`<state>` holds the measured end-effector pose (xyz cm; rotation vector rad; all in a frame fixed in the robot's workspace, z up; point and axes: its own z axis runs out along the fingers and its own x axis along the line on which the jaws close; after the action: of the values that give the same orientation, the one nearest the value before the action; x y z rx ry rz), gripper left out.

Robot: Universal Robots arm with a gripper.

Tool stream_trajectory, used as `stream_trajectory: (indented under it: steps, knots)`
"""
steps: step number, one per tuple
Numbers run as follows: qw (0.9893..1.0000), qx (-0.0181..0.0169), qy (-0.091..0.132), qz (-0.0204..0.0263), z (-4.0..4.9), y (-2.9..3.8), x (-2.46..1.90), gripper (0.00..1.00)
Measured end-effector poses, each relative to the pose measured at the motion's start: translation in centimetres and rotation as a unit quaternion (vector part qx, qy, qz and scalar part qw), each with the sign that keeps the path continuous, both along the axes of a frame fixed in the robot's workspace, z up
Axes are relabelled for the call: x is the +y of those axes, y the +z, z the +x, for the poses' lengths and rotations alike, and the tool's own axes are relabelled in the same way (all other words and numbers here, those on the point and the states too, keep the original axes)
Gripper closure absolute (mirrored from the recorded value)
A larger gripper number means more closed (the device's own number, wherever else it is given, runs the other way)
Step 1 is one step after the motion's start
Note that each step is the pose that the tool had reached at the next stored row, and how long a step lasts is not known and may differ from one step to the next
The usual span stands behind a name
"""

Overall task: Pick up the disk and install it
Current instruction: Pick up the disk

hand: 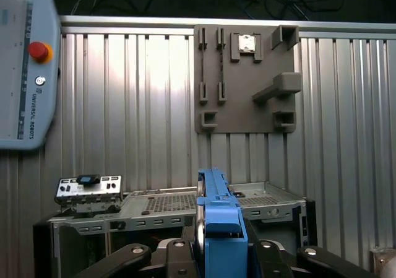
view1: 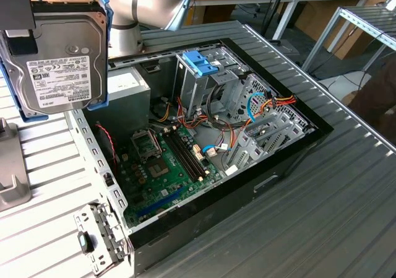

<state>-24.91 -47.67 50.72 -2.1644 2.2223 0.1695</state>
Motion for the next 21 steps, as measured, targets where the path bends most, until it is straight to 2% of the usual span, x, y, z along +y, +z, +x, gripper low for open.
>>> stream_trajectory:
  steps: [3, 21]
  knots:
    - [1.0000, 0.0000, 0.000, 0.0000, 0.04, 0.00, -0.29, 0.63]
    - [1.0000, 0.0000, 0.000, 0.0000, 0.18, 0.00, -1.31, 0.63]
